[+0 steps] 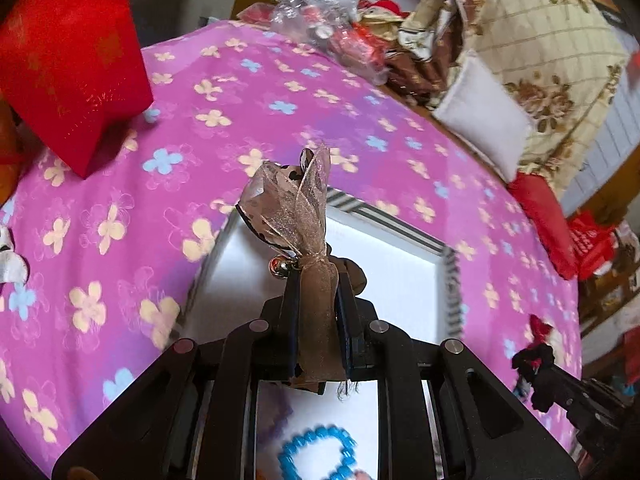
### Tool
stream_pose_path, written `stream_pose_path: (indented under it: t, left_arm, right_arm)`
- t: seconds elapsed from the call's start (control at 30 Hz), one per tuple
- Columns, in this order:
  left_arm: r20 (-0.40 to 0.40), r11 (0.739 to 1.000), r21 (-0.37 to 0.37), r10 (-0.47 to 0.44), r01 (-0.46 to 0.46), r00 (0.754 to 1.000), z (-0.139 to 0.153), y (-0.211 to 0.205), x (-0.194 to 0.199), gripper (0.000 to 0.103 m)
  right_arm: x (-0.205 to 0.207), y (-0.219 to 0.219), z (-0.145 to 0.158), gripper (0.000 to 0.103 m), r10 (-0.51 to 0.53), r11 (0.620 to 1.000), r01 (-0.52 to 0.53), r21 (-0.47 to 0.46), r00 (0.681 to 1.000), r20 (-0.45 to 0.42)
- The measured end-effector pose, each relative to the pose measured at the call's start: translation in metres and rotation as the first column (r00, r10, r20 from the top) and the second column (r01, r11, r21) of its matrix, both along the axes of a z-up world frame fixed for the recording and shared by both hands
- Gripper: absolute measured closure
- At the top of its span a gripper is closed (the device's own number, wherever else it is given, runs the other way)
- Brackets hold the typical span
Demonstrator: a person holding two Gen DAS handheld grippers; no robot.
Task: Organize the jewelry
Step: 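Lower the brown pouch into the tray and open the left tool while the right tool drops the black beads, then grasp the multicolour bead bracelet with the left tool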
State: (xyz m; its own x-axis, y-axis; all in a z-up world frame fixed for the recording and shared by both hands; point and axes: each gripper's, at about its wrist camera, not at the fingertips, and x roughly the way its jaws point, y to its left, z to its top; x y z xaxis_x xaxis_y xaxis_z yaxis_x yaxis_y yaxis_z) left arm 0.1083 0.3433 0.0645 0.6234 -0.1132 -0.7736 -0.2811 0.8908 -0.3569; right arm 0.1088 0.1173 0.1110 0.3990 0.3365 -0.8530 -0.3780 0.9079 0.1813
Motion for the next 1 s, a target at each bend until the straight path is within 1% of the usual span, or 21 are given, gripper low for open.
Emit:
stream_pose_path:
  t: [0.13,0.2,0.27,0.33,0.4,0.43,0.47,0.5,0.53,0.57,0.6,0.63,0.7,0.8,0.87,0.97,1.0]
  left_arm:
    - [-0.032,0.999,-0.040,0.027,-0.028,0.999,-0.016,0.016,0.009,0.087]
    - [-0.024,0.997,-0.064,0.030,-0.031,0.999,-0.018,0.024,0.009,0.086]
    - [-0.019,0.996,-0.084,0.026,-0.027,0.999,-0.018,0.029,0.008,0.085]
    - [-0.011,0.994,-0.112,0.016,-0.017,1.000,-0.017,0.032,0.006,0.082]
    - [0.003,0.987,-0.161,0.004,-0.004,1.000,-0.015,0.037,0.004,0.065]
    - [0.011,0.984,-0.180,0.000,0.002,1.000,-0.014,0.038,0.003,0.061]
    - [0.024,0.979,-0.203,-0.002,0.007,1.000,-0.012,0.040,0.001,0.057]
    - [0.033,0.978,-0.210,-0.005,0.011,0.999,-0.011,0.040,0.000,0.057]
    - [0.045,0.977,-0.214,-0.012,0.022,0.999,-0.008,0.041,-0.002,0.057]
    - [0.054,0.976,-0.216,-0.017,0.029,0.998,-0.006,0.040,-0.003,0.057]
    - [0.072,0.975,-0.220,-0.026,0.041,0.997,-0.002,0.039,-0.005,0.057]
    - [0.083,0.974,-0.222,-0.030,0.048,0.996,0.000,0.039,-0.006,0.057]
    - [0.111,0.971,-0.231,-0.028,0.053,0.993,0.005,0.038,-0.011,0.055]
    - [0.114,0.970,-0.238,-0.012,0.039,0.993,0.008,0.039,-0.014,0.053]
    - [0.106,0.975,-0.222,-0.008,0.032,0.994,0.009,0.038,-0.016,0.053]
    - [0.083,0.982,-0.187,-0.022,0.037,0.996,0.008,0.032,-0.017,0.053]
    - [0.064,0.986,-0.163,-0.034,0.044,0.997,0.007,0.028,-0.017,0.053]
  right_arm:
    - [0.028,0.041,-0.019,0.097,0.021,0.998,-0.022,-0.063,1.000,-0.013]
    - [0.040,0.057,-0.029,0.097,0.025,0.996,-0.028,-0.085,0.999,-0.028]
    - [0.053,0.072,-0.039,0.097,0.026,0.996,-0.031,-0.085,0.998,-0.055]
    - [0.064,0.091,-0.049,0.097,0.042,0.993,-0.049,-0.103,0.997,-0.067]
    - [0.071,0.102,-0.057,0.097,0.050,0.992,-0.059,-0.114,0.995,-0.082]
    - [0.074,0.105,-0.061,0.096,0.049,0.992,-0.060,-0.111,0.994,-0.095]
    - [0.077,0.108,-0.064,0.093,0.050,0.993,-0.061,-0.103,0.993,-0.109]
    - [0.079,0.109,-0.066,0.086,0.045,0.993,-0.057,-0.100,0.993,-0.113]
    - [0.079,0.109,-0.067,0.080,0.038,0.994,-0.049,-0.102,0.994,-0.107]
    - [0.078,0.107,-0.065,0.064,0.027,0.994,-0.036,-0.103,0.996,-0.089]
    - [0.077,0.105,-0.063,0.052,0.020,0.995,-0.027,-0.096,0.997,-0.076]
    - [0.075,0.103,-0.060,0.050,0.010,0.996,-0.015,-0.087,0.998,-0.062]
    - [0.070,0.096,-0.052,0.050,-0.005,0.997,0.002,-0.074,0.999,-0.042]
    - [0.054,0.080,-0.040,0.050,-0.009,0.997,0.009,-0.078,1.000,-0.010]
    - [0.038,0.065,-0.033,0.050,-0.008,0.996,0.010,-0.093,1.000,0.021]
    - [0.010,0.027,-0.024,0.050,-0.034,0.994,0.039,-0.098,0.998,0.055]
    - [0.001,0.010,-0.023,0.050,-0.052,0.994,0.058,-0.097,0.997,0.058]
